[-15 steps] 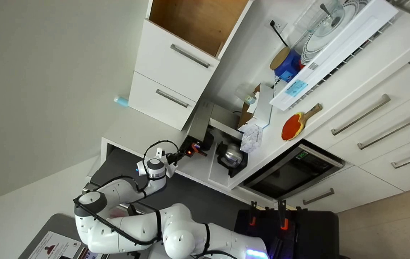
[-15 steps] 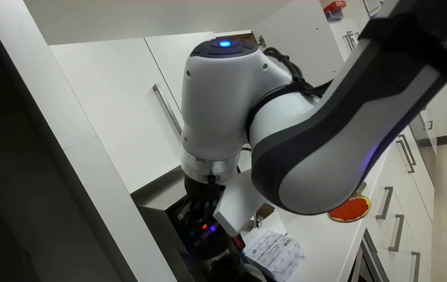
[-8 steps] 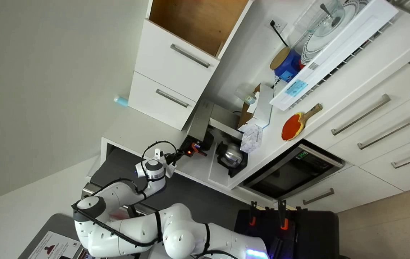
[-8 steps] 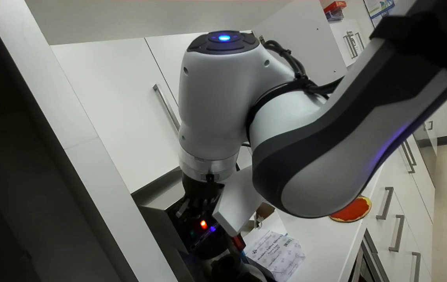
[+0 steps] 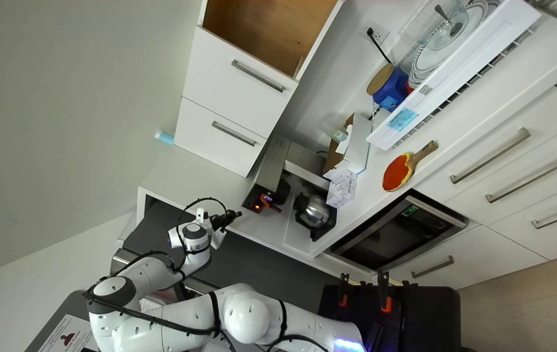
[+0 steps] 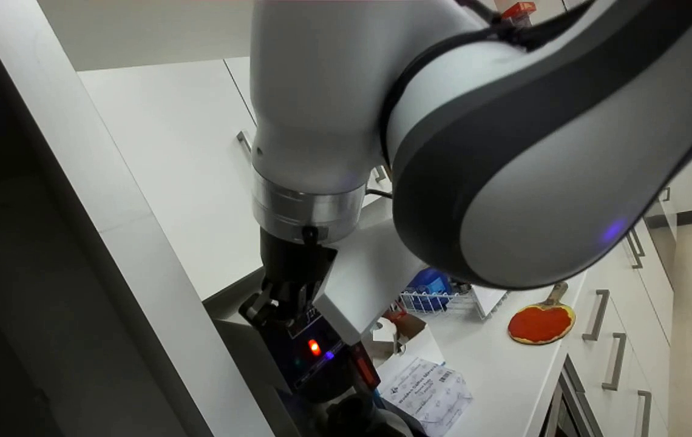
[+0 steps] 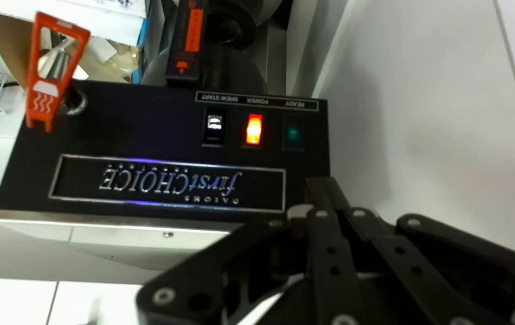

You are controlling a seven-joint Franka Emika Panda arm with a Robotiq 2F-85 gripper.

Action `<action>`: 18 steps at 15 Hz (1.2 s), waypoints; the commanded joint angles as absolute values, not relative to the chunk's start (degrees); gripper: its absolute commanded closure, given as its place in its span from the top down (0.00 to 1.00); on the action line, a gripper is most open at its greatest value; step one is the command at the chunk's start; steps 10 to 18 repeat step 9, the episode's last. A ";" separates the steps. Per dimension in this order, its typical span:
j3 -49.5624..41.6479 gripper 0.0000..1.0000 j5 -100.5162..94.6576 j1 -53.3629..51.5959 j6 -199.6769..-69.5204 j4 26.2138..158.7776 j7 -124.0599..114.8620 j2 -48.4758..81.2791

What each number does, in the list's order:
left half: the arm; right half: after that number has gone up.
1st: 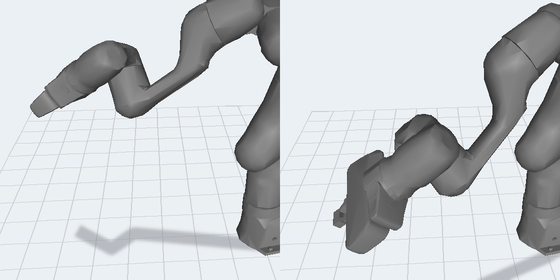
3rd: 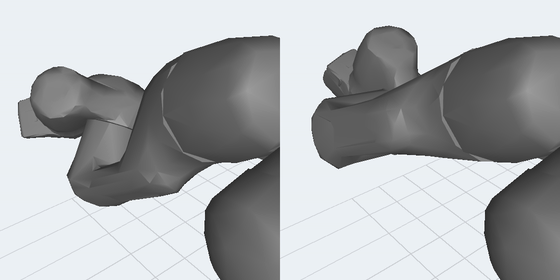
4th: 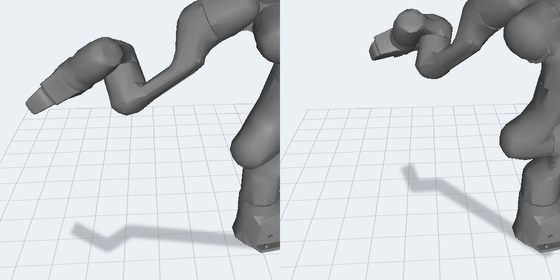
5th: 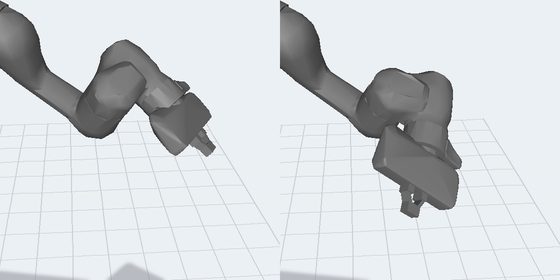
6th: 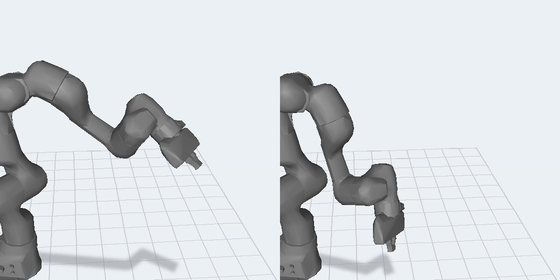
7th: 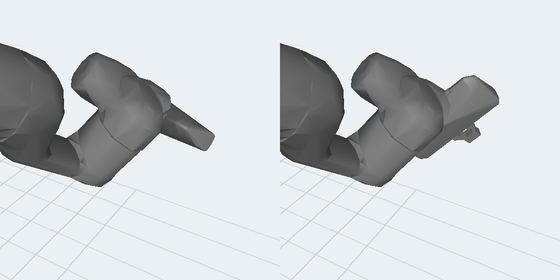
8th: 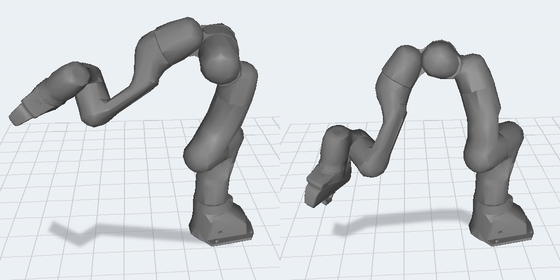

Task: Switch on the coffee machine

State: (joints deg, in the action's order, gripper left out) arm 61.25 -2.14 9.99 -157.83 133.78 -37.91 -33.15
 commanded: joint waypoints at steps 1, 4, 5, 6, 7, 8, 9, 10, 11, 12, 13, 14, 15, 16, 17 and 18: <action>55.06 0.00 -0.05 1.05 -149.34 134.55 -36.51 -34.20; 51.52 0.00 0.05 -3.99 -144.28 135.03 -36.70 -33.94; 50.47 0.00 0.02 -5.34 -143.33 135.14 -36.57 -33.67; 49.68 0.00 -0.15 -6.31 -142.29 135.30 -36.70 -33.73; 48.84 0.00 -0.16 -7.26 -141.64 135.41 -36.65 -33.58; 48.29 0.00 -0.32 -7.97 -140.95 135.41 -36.70 -33.51; 47.78 0.00 -0.47 -8.52 -140.39 135.42 -36.76 -33.50; 47.78 0.00 -0.47 -8.52 -140.39 135.42 -36.76 -33.50; 47.78 0.00 -0.47 -8.52 -140.39 135.42 -36.76 -33.50; 47.78 0.00 -0.47 -8.52 -140.39 135.42 -36.76 -33.50; 47.78 0.00 -0.47 -8.52 -140.39 135.42 -36.76 -33.50; 47.78 0.00 -0.47 -8.52 -140.39 135.42 -36.76 -33.50; 47.78 0.00 -0.47 -8.52 -140.39 135.42 -36.76 -33.50; 47.78 0.00 -0.47 -8.52 -140.39 135.42 -36.76 -33.50; 47.78 0.00 -0.47 -8.52 -140.39 135.42 -36.76 -33.50; 47.78 0.00 -0.47 -8.52 -140.39 135.42 -36.76 -33.50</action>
